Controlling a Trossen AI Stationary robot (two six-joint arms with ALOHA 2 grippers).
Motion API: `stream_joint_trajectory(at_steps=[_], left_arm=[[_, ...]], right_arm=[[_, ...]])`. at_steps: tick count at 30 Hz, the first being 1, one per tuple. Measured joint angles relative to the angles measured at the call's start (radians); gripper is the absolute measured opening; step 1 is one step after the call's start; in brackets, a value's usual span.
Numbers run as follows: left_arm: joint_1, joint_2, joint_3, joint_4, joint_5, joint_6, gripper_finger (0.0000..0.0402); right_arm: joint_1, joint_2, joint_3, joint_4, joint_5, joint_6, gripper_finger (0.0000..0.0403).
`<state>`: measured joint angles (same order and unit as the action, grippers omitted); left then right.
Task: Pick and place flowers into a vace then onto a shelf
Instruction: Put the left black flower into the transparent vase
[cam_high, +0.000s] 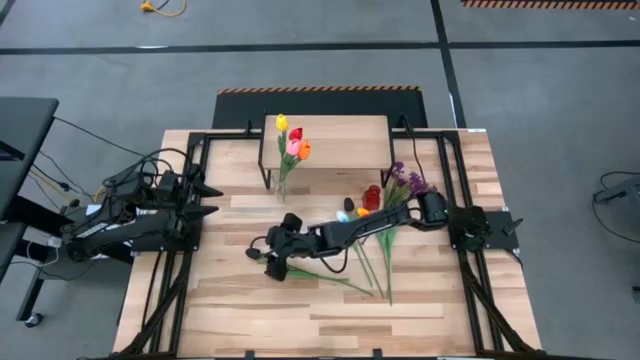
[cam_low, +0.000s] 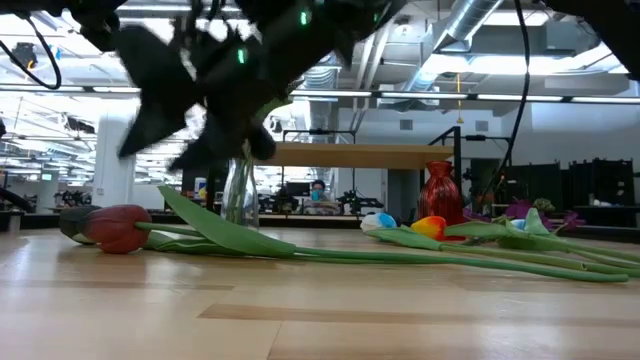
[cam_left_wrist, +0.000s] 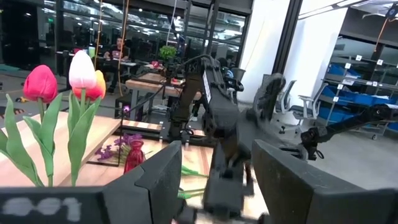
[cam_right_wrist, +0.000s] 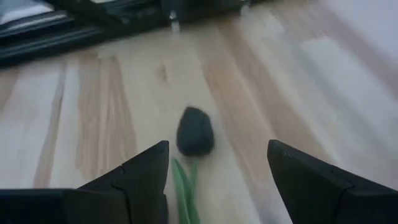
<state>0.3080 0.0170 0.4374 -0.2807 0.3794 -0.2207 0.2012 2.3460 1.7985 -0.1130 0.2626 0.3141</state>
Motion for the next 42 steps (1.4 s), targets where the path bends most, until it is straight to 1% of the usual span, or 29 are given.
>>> stream_joint_trajectory(at_steps=[2,4,6,8,13,17,20,23,26,29,32,36,37,38,42], left_arm=[[0.0,0.0,0.0,-0.001,0.0,0.0,0.0184],[0.0,0.0,0.0,-0.003,0.0,0.0,0.0184],[0.0,0.0,0.0,-0.008,0.0,-0.001,0.0184],[0.0,0.0,0.0,-0.023,-0.001,0.0,0.0184],[0.0,0.0,0.0,-0.027,-0.001,0.0,0.0184],[0.0,0.0,0.0,-0.024,-0.002,0.0,0.0184],[0.0,0.0,0.0,-0.023,-0.001,0.0,0.0184],[0.0,0.0,0.0,-0.024,-0.002,0.0,0.0184],[0.0,0.0,0.0,-0.025,-0.002,0.0,0.0184],[0.0,0.0,0.0,-0.026,-0.002,0.0,0.0184],[0.0,0.0,0.0,-0.027,-0.002,0.0,0.0184],[0.0,0.0,0.0,-0.027,-0.002,0.0,0.0184],[0.0,0.0,0.0,-0.027,-0.001,0.0,0.0184],[0.0,0.0,0.0,-0.027,-0.001,0.0,0.0184],[0.0,0.0,0.0,-0.028,-0.001,0.0,0.0184]], right_arm=[[0.001,0.017,-0.006,0.001,-0.004,0.001,0.0265],[0.001,0.053,0.006,0.062,-0.003,0.008,0.0265],[0.004,0.062,-0.001,0.038,-0.006,0.009,0.0265],[0.007,0.08,0.001,0.071,-0.013,0.022,0.0265],[0.008,0.098,0.003,0.108,-0.066,0.031,0.0265],[0.008,0.117,0.0,0.085,-0.079,0.055,0.0265],[0.006,0.138,0.005,0.107,-0.078,0.061,0.0264],[0.006,0.139,0.003,0.106,-0.078,0.062,0.0255],[0.005,0.14,0.003,0.099,-0.078,0.061,0.0232],[0.004,0.14,0.003,0.094,-0.075,0.06,0.019],[0.003,0.14,0.003,0.087,-0.071,0.055,0.0128],[0.002,0.14,0.002,0.091,-0.079,0.054,0.0034],[0.003,0.141,0.002,0.094,-0.082,0.053,0.0018],[0.004,0.141,0.002,0.096,-0.082,0.052,0.0011],[0.005,0.141,0.001,0.105,-0.085,0.052,0.0019]])
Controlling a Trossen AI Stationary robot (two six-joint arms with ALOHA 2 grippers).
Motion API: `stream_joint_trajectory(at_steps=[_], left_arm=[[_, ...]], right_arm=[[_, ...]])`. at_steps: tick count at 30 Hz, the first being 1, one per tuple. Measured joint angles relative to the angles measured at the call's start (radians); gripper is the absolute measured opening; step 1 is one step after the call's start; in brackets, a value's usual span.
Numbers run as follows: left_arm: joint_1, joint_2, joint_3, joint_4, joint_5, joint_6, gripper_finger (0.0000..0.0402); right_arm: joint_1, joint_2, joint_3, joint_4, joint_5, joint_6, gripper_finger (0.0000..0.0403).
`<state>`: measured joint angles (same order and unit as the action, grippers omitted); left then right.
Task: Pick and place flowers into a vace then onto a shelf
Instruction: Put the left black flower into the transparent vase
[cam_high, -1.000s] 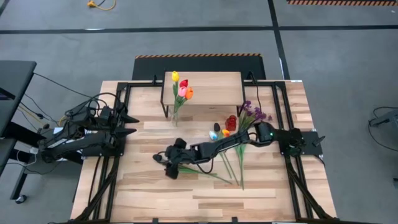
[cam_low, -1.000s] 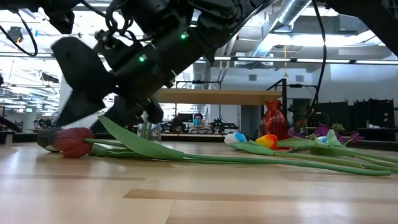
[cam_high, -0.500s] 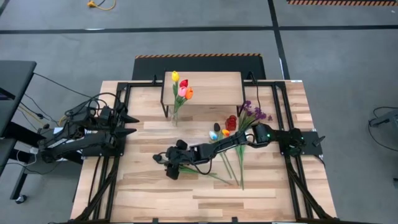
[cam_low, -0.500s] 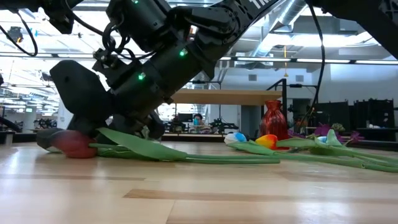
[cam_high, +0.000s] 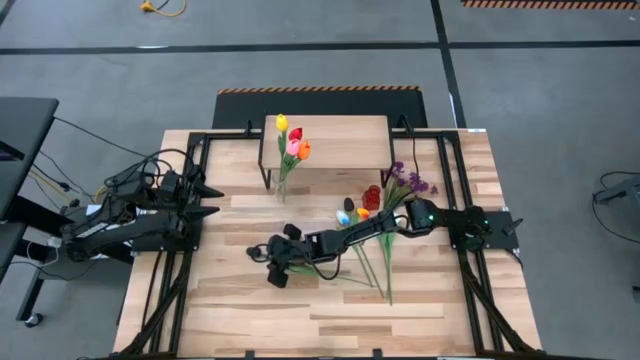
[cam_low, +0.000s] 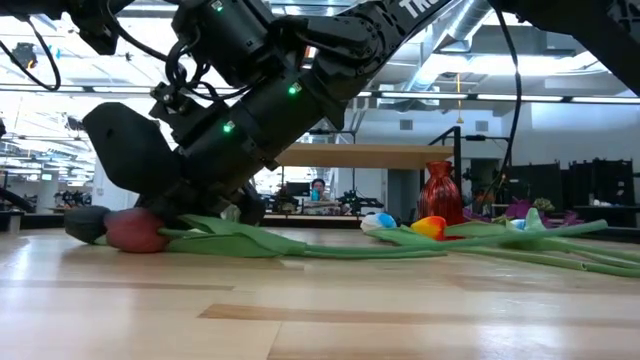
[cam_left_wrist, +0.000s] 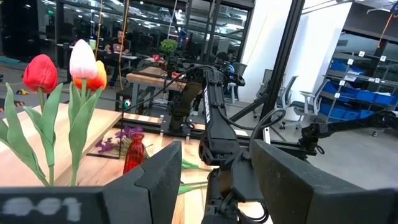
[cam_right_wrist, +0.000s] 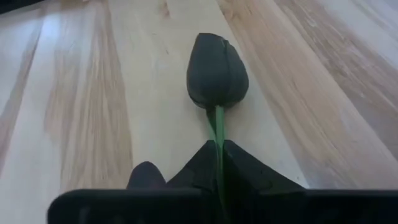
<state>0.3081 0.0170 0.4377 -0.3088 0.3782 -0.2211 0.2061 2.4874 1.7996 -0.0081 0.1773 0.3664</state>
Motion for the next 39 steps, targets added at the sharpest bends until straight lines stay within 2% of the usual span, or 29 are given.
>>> stream_joint_trajectory(at_steps=[5,13,19,27,35,39], left_arm=[[0.0,0.0,0.0,-0.001,0.0,0.0,0.0184],[0.0,0.0,0.0,-0.021,0.0,-0.006,0.0184],[0.0,0.0,0.0,-0.024,0.0,-0.009,0.0184],[0.0,0.0,0.0,-0.017,0.003,-0.009,0.0184],[0.0,0.0,0.0,-0.016,0.002,-0.037,0.0184],[0.0,0.0,0.0,-0.006,-0.002,-0.079,0.0184]], right_arm=[[0.01,0.0,0.01,0.01,0.002,-0.016,0.0006],[0.033,-0.002,0.146,-0.038,0.007,-0.121,0.0004],[0.05,-0.002,0.275,-0.175,0.072,-0.183,0.0003],[0.078,-0.002,0.418,-0.241,0.165,-0.222,0.0002],[0.126,-0.004,0.553,-0.238,0.126,-0.335,0.0003],[0.145,-0.038,0.547,-0.15,0.104,-0.425,0.0003]])
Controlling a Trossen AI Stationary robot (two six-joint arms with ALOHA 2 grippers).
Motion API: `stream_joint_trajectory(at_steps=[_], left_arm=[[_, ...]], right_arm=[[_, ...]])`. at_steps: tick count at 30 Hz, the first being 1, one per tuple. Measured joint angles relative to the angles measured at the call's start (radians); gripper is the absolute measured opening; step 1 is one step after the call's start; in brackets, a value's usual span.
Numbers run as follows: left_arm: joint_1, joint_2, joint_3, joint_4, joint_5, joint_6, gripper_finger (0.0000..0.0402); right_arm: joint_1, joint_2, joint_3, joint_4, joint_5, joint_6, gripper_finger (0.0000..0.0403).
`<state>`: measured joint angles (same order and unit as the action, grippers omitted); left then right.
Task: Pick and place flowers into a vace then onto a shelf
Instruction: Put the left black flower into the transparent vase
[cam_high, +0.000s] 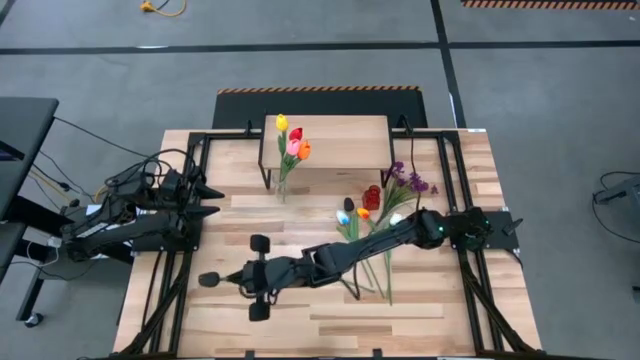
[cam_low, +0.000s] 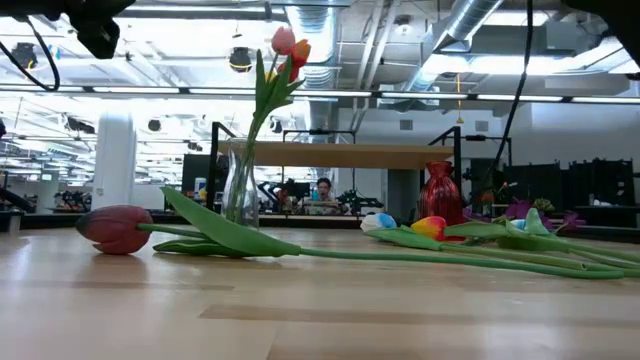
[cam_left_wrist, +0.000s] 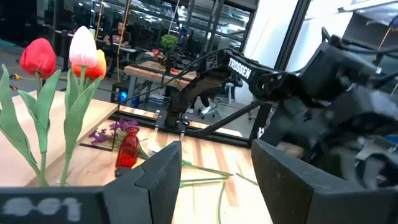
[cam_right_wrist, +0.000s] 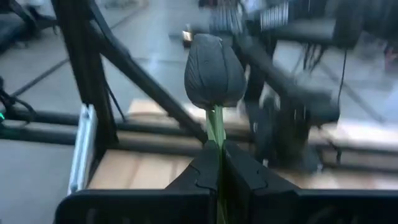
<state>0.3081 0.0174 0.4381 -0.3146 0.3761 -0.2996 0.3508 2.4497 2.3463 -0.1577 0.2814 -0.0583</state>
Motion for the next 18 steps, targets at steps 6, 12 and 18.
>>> stream_joint_trajectory(at_steps=[6,12,18], left_arm=[[0.0,0.003,0.0,0.089,-0.003,0.006,0.0184],[0.0,0.022,0.001,0.153,0.056,0.053,0.0184],[-0.001,0.126,0.001,0.284,0.084,0.065,0.0184]], right_arm=[[-0.02,-0.065,0.002,0.148,0.009,-0.156,0.0004],[-0.046,-0.105,-0.003,0.338,-0.026,-0.28,0.0005],[-0.088,-0.135,0.001,0.518,-0.164,-0.266,0.0004]])
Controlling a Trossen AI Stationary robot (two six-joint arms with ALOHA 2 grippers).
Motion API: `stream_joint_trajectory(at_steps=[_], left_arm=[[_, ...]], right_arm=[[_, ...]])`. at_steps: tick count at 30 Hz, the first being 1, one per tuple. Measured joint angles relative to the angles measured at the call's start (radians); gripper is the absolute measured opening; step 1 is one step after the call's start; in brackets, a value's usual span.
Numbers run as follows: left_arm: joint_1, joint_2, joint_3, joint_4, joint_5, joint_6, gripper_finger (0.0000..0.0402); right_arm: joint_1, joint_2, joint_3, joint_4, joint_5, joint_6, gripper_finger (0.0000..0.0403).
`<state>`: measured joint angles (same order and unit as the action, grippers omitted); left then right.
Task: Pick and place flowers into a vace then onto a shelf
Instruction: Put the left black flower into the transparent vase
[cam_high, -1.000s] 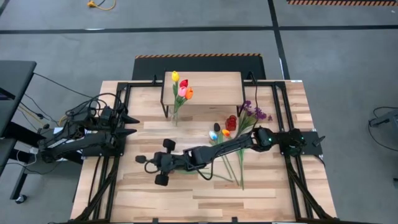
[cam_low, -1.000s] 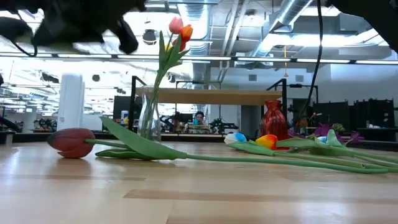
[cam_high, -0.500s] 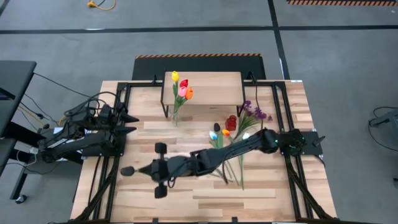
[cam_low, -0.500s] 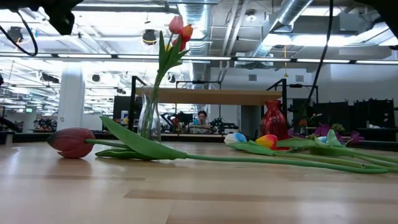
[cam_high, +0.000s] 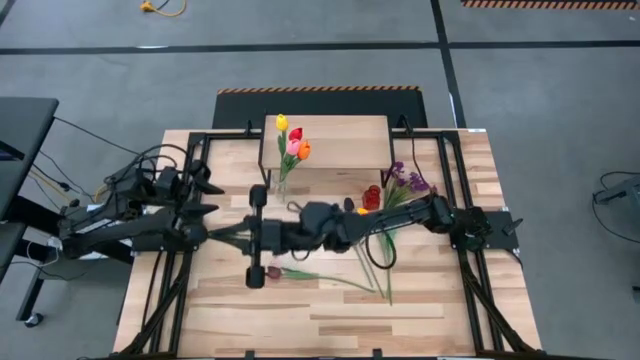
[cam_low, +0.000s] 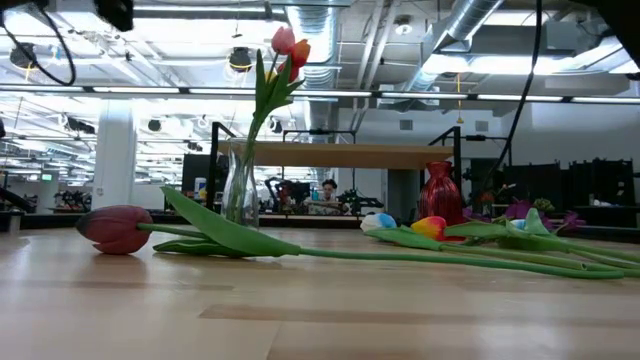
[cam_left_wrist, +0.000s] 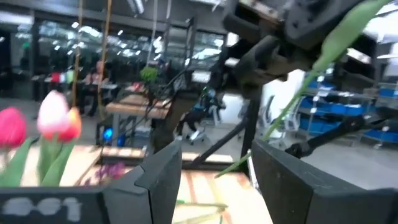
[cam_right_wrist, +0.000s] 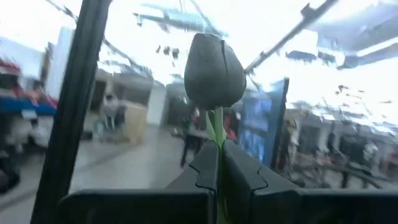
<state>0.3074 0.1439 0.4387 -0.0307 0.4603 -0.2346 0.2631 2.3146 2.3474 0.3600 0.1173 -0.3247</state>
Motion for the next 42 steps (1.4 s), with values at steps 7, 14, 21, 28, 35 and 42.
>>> stream_joint_trajectory(at_steps=[7,14,21,28,35,42], left_arm=[[-0.044,0.168,0.0,0.243,0.095,-0.002,0.0159],[-0.089,0.25,0.0,0.343,0.148,0.07,0.0125],[-0.121,0.248,0.027,0.342,0.172,0.142,0.012],[-0.13,0.249,0.039,0.33,0.166,0.232,0.013],[-0.13,0.299,0.039,0.311,0.129,0.342,0.0159],[-0.129,0.324,0.039,0.324,0.161,0.412,0.0181]], right_arm=[[-0.057,0.0,0.006,0.082,-0.066,0.137,0.0005],[-0.087,-0.001,0.008,0.057,-0.072,0.22,0.0005],[-0.087,-0.001,0.008,0.015,-0.066,0.22,0.0004],[-0.089,-0.001,0.008,-0.03,-0.034,0.213,0.0004],[-0.089,0.0,0.008,-0.047,-0.037,0.212,0.0005],[-0.084,0.0,0.008,-0.1,-0.037,0.212,0.0006]])
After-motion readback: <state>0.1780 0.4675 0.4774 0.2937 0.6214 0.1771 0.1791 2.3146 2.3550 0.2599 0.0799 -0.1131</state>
